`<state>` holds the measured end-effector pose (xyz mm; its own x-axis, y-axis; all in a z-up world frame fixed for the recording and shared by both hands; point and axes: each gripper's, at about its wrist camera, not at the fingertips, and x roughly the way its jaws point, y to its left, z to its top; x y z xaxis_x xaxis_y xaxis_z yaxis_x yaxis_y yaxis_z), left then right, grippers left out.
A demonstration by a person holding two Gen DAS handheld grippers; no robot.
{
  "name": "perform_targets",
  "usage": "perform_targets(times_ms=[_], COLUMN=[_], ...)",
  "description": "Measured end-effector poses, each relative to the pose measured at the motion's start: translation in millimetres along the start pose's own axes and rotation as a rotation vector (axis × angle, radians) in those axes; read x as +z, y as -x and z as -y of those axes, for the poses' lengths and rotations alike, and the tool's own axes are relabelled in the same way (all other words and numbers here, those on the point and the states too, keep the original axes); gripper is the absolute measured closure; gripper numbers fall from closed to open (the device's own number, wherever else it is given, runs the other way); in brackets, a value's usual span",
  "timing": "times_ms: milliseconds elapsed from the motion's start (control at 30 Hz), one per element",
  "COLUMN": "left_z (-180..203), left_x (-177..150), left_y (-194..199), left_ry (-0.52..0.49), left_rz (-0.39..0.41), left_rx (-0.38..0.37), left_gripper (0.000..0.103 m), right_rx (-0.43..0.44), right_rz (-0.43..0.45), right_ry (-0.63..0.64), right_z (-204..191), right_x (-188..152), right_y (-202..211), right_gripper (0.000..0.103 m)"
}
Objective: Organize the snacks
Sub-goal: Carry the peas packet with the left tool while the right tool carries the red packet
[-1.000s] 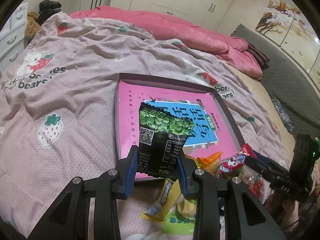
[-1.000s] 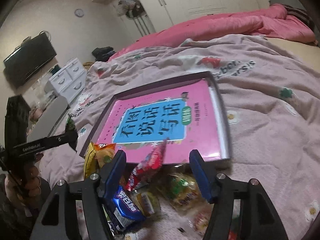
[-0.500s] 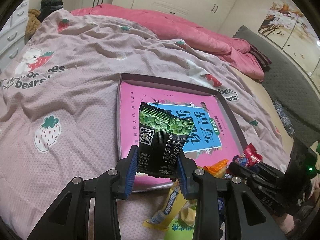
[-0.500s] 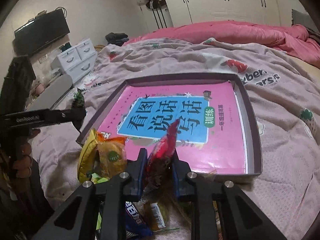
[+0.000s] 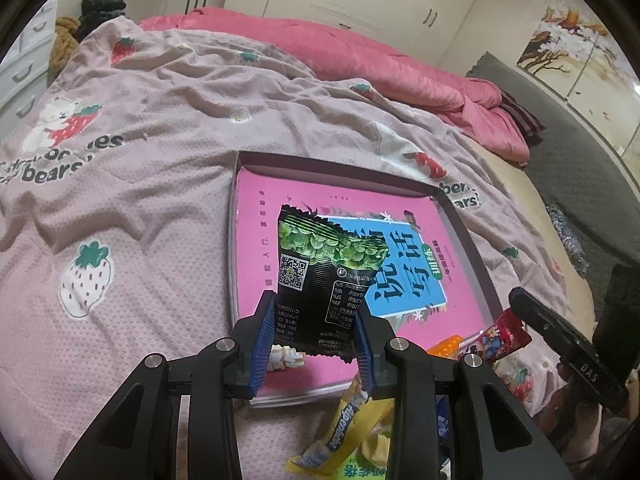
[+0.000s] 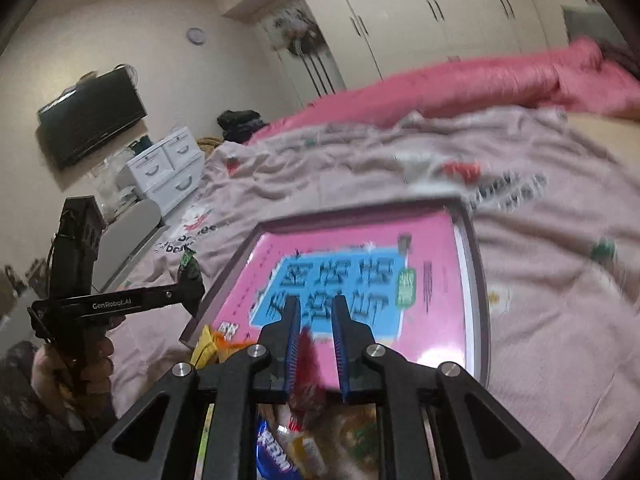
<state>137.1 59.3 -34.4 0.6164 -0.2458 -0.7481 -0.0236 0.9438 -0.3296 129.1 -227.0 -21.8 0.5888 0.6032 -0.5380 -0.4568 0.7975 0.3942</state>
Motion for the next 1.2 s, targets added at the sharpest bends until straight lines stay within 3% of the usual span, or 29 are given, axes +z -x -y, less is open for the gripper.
perform_targets(times_ms=[33,100,233,333,400,533,800,1200], left_z=[0.3,0.8,-0.5,-1.2,-1.4,-1.8,-1.4,-3.3], left_x=[-0.3,-0.8,-1.4,-1.0,-1.0,-1.8,-3.2,-0.4], left_y=[-0.3,-0.5,-0.4,-0.9,-1.0,0.0,-1.3,-0.2], left_ry=[0.000,-0.003,0.001,0.004,0.005,0.006,0.008,0.018], left_rz=[-0.001,-0.001,-0.004,-0.006,-0.008,-0.007,-0.013,-0.002], left_rx=[-0.001,-0.002,-0.007,-0.010,-0.013,-0.016,-0.019,-0.024], left_gripper=[0.066,0.066,0.066,0.066,0.066,0.066,0.066,0.066], right_rx=[0.008,0.030,0.046,0.011,-0.020,-0.050,-0.124,-0.026], right_rz=[0.001,0.014,-0.004,-0.098,-0.148,-0.168,-0.151,-0.027], right_ry=[-0.008,-0.034,-0.048,-0.017,0.029,0.096,0.217,0.189], right_z=[0.7,1.6,-1.6,-9.0,-17.0,-25.8,-34.0,-41.1], right_x=[-0.6,-1.8,-11.1,-24.7,-33.3,-40.2,-43.4,-17.6], right_y=[1.8,8.8,12.3,-5.0,-16.8,-30.4,-38.9,-7.4], right_gripper=[0.072,0.038,0.034,0.034,0.037,0.046,0.080,0.085])
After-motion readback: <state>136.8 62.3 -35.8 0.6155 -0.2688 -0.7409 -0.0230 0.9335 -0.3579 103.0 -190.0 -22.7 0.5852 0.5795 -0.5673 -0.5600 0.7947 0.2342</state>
